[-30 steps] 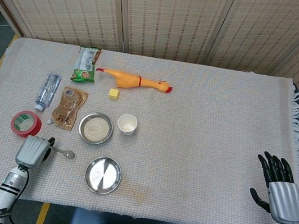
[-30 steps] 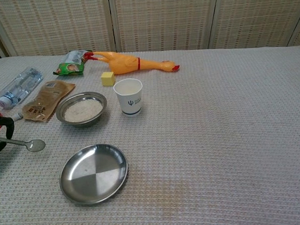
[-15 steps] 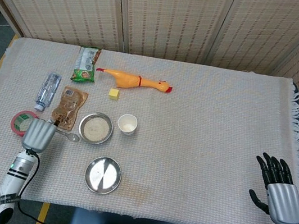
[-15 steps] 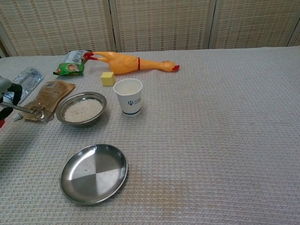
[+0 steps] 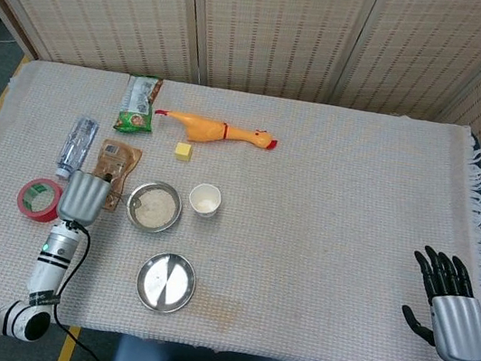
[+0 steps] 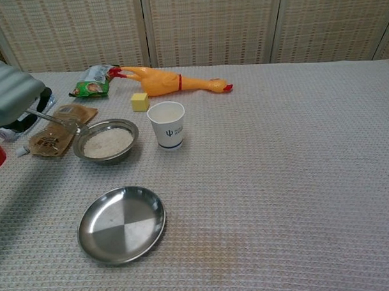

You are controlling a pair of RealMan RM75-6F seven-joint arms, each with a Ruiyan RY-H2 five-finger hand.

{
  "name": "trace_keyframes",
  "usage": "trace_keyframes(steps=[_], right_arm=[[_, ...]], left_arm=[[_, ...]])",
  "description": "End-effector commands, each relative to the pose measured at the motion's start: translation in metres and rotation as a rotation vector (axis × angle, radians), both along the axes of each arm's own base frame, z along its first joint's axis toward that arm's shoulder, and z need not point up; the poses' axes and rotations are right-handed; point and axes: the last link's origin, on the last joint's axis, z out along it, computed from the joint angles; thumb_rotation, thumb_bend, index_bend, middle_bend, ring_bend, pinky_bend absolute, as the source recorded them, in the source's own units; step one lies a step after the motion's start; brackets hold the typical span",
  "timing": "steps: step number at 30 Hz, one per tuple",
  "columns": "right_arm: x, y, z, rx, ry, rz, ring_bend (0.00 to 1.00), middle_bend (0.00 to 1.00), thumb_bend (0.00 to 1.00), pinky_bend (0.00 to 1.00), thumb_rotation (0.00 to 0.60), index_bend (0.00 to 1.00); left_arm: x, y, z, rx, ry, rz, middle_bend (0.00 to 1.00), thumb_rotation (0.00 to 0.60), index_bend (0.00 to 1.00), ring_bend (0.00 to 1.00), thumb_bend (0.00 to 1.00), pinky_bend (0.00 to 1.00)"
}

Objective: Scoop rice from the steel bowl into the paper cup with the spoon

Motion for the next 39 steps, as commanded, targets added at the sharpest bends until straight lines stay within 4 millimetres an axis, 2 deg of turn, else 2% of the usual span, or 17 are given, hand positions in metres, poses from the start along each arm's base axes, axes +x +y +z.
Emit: trace_keyframes(steps=[1, 8, 20, 39], right_arm=[[0.001, 0.001, -0.001, 0.02, -0.018, -0.001, 0.0, 0.0, 0.17, 0.0, 0.6, 0.0], [0.001, 0.002, 0.003, 0.026, -0.034, 0.002, 0.0, 0.0, 0.17, 0.0, 0.6, 0.0], [0.002, 0.003, 0.004, 0.035, -0.045, 0.004, 0.0, 0.0, 0.17, 0.0, 0.6, 0.0], [0.002, 0.003, 0.004, 0.034, -0.046, 0.003, 0.0, 0.0, 0.17, 0.0, 0.6, 0.0]], left_arm=[[0.011, 0.01, -0.02, 0.04, 0.075, -0.037, 1.0, 0.6, 0.58, 1.0, 0.43, 1.0], [0.013, 0.015, -0.04, 0.066, 0.147, -0.095, 1.0, 0.6, 0.59, 1.0, 0.43, 1.0], [0.012, 0.011, -0.055, 0.076, 0.225, -0.139, 1.0, 0.6, 0.59, 1.0, 0.43, 1.0], [0.016, -0.005, -0.062, -0.002, 0.103, -0.153, 1.0, 0.6, 0.61, 1.0, 0.43, 1.0]])
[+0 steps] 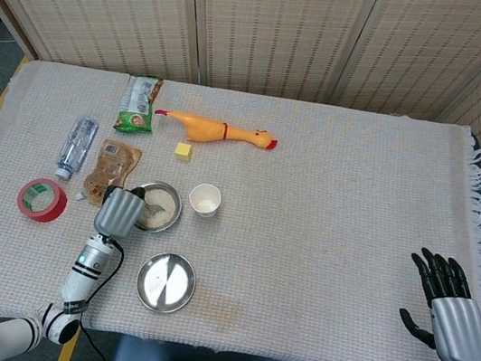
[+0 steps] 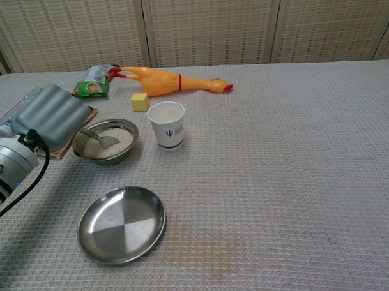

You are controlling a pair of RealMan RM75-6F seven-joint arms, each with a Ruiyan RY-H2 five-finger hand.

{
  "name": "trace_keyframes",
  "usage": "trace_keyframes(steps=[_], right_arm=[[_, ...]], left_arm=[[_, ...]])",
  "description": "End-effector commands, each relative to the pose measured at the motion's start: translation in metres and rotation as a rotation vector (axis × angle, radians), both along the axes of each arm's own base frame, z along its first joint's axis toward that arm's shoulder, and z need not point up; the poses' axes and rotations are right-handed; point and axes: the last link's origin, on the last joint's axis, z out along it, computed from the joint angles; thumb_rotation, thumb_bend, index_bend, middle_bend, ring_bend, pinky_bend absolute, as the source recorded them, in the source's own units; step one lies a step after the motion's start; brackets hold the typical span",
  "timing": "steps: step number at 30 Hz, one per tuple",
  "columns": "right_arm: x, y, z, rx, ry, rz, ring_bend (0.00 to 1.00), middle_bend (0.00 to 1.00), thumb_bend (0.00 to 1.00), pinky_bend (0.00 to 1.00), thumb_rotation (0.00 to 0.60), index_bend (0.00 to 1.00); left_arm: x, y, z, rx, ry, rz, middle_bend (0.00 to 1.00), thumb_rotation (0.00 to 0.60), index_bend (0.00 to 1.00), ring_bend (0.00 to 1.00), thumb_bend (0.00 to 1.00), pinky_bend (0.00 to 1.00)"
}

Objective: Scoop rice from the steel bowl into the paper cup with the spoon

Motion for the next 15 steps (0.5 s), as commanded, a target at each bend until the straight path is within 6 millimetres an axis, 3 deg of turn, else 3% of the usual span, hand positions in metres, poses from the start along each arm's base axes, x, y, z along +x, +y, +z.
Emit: trace_keyframes(steps=[1, 15], right_arm=[[0.0, 0.0, 0.0, 0.0, -0.001, -0.001, 0.0, 0.0, 0.17, 0.0, 0.6, 0.0], [-0.001, -0.001, -0.001, 0.003, 0.007, -0.009, 0.0, 0.0, 0.17, 0.0, 0.6, 0.0]], left_arm=[[0.001, 0.0, 0.003, -0.017, -0.047, 0.01, 1.0, 0.6, 0.61, 1.0, 0.43, 1.0], [-0.006, 0.015, 0.034, -0.112, -0.351, 0.2, 1.0, 0.6, 0.65, 1.0, 0.43, 1.0]])
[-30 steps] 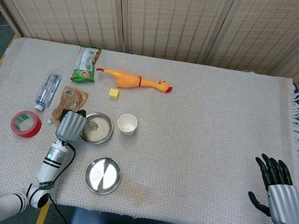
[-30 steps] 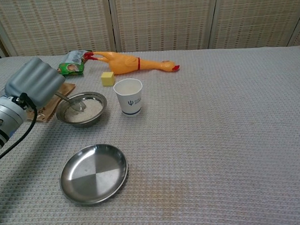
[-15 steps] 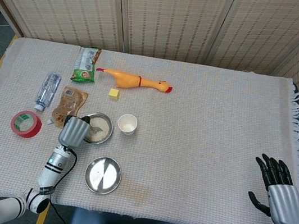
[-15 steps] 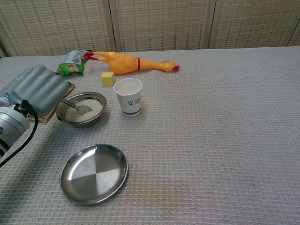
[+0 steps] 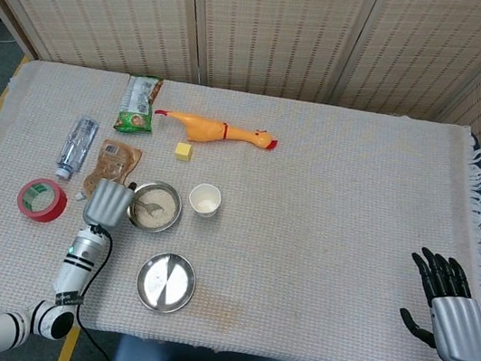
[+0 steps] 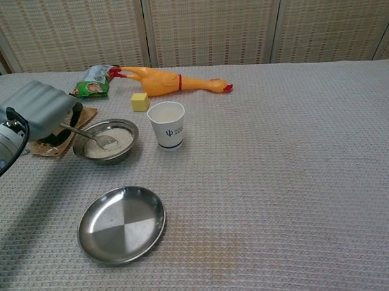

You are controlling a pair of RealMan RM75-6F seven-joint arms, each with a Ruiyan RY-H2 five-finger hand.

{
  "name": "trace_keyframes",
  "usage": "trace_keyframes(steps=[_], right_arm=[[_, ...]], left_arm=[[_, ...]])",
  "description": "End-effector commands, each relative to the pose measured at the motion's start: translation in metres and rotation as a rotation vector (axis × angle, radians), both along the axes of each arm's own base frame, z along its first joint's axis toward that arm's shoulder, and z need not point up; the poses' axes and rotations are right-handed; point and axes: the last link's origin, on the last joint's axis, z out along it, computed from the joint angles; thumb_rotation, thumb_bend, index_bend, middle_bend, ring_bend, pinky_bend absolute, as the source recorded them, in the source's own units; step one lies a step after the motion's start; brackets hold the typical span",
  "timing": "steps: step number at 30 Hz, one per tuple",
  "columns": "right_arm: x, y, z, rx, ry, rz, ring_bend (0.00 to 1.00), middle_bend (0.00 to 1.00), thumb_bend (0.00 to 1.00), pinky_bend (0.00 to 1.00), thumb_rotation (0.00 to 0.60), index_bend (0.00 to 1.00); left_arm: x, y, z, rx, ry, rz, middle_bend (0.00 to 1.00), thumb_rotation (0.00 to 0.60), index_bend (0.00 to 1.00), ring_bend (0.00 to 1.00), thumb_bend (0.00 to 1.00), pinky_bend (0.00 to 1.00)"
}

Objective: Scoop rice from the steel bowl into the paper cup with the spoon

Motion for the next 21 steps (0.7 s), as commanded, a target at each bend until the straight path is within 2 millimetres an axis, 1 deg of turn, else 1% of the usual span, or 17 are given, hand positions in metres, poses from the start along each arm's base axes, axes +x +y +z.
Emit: trace_keyframes(steps=[1, 7, 13, 17, 21], right_arm=[[0.0, 0.0, 0.0, 0.0, 0.002, -0.001, 0.0, 0.0, 0.17, 0.0, 0.6, 0.0], [0.0, 0.0, -0.001, 0.002, 0.004, -0.004, 0.0, 0.0, 0.17, 0.0, 0.6, 0.0], [-0.001, -0.001, 0.0, 0.001, 0.003, -0.008, 0.0, 0.0, 0.17, 0.0, 0.6, 0.0], [-0.001, -0.001, 0.0, 0.002, 0.005, -0.009, 0.0, 0.0, 0.17, 0.0, 0.6, 0.0], [-0.001, -0.001, 0.0, 0.002, 0.007, -0.01, 0.0, 0.0, 0.17, 0.0, 0.6, 0.0]], left_arm=[[-0.002, 0.004, 0.009, -0.009, -0.054, 0.032, 1.0, 0.6, 0.65, 1.0, 0.43, 1.0], [-0.003, 0.006, 0.02, -0.037, -0.129, 0.079, 1.0, 0.6, 0.65, 1.0, 0.43, 1.0], [0.002, 0.011, 0.036, -0.043, -0.207, 0.111, 1.0, 0.6, 0.65, 1.0, 0.43, 1.0], [0.01, 0.016, 0.049, -0.043, -0.277, 0.123, 1.0, 0.6, 0.65, 1.0, 0.43, 1.0], [0.022, 0.02, 0.057, -0.045, -0.314, 0.119, 1.0, 0.6, 0.65, 1.0, 0.43, 1.0]])
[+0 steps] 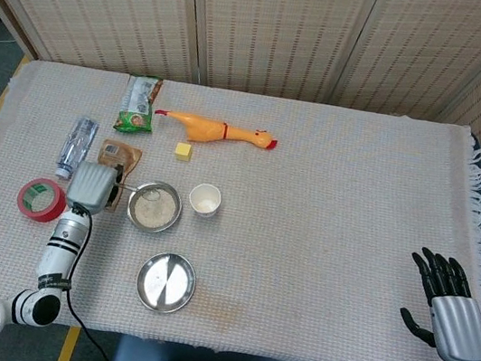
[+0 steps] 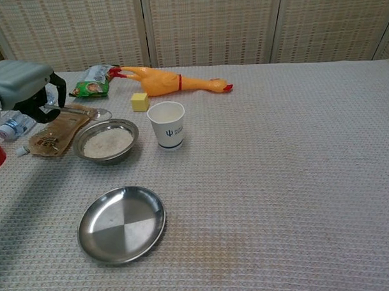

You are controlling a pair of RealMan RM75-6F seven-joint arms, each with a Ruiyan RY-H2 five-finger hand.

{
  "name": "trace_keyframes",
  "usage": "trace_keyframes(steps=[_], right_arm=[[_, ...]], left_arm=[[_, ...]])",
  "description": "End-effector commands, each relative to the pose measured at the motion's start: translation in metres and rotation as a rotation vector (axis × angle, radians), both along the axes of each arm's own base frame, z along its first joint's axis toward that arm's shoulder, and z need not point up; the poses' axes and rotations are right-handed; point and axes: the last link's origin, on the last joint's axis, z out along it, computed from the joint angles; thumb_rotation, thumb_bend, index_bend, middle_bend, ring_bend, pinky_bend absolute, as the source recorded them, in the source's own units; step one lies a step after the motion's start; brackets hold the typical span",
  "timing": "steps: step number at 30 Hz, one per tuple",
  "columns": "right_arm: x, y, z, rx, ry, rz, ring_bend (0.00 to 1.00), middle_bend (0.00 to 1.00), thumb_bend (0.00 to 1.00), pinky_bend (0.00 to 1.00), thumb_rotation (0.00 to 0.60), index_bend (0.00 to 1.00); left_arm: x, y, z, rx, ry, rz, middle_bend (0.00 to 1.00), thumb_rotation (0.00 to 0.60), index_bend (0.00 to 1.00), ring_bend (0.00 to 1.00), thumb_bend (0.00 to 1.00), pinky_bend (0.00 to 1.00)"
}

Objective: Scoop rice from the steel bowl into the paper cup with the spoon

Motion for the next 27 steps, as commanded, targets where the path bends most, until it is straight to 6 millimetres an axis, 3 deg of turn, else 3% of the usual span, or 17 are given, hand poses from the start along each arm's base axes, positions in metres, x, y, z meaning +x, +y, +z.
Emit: trace_keyframes(steps=[1, 17, 27], right_arm=[[0.0, 0.0, 0.0, 0.0, 0.001, -0.001, 0.0, 0.0, 0.17, 0.0, 0.6, 0.0], [0.0, 0.001, 0.003, -0.003, -0.009, 0.002, 0.0, 0.0, 0.17, 0.0, 0.6, 0.0], [0.0, 0.0, 0.004, 0.0, -0.014, 0.001, 0.0, 0.0, 0.17, 0.0, 0.6, 0.0]], left_arm=[[0.012, 0.004, 0.007, -0.004, -0.039, -0.004, 1.0, 0.6, 0.65, 1.0, 0.43, 1.0], [0.07, 0.012, -0.026, -0.074, -0.017, -0.073, 1.0, 0.6, 0.65, 1.0, 0.43, 1.0], [0.079, 0.014, -0.042, -0.062, 0.037, -0.11, 1.0, 0.6, 0.65, 1.0, 0.43, 1.0]])
